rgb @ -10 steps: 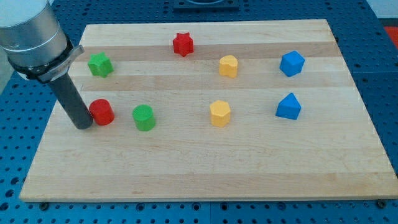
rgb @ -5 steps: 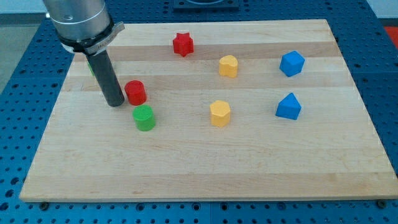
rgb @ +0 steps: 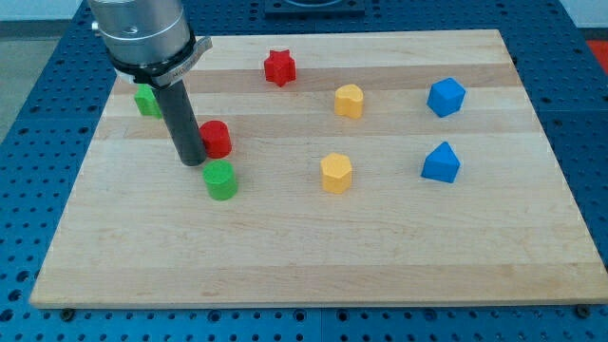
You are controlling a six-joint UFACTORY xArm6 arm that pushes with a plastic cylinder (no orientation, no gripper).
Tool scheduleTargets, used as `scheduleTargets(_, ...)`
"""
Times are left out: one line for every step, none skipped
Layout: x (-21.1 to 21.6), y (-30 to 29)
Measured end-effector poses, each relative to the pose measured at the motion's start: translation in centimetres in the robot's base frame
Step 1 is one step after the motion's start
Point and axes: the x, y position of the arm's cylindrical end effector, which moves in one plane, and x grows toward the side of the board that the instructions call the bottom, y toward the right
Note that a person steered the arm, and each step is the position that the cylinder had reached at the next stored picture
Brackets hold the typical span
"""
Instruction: Move the red circle below the red star
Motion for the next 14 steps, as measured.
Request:
scheduleTargets(-0.4,0.3)
scheduleTargets(-3.5,1.2)
scheduleTargets(-3.0,1.1)
scheduleTargets(-2.5,0.9)
scheduleTargets(-2.5,1.8)
scheduleTargets(-3.9,3.5)
scheduleTargets(-4.4,4.1)
scheduleTargets(-4.4,4.1)
scheduleTargets(-4.4,4.1)
scheduleTargets(-3.4,4.5)
scheduleTargets(-3.4,5.6)
scheduleTargets(-5.1,6.5)
scheduleTargets(-4.8,6.6)
scheduleTargets(-4.4,6.5)
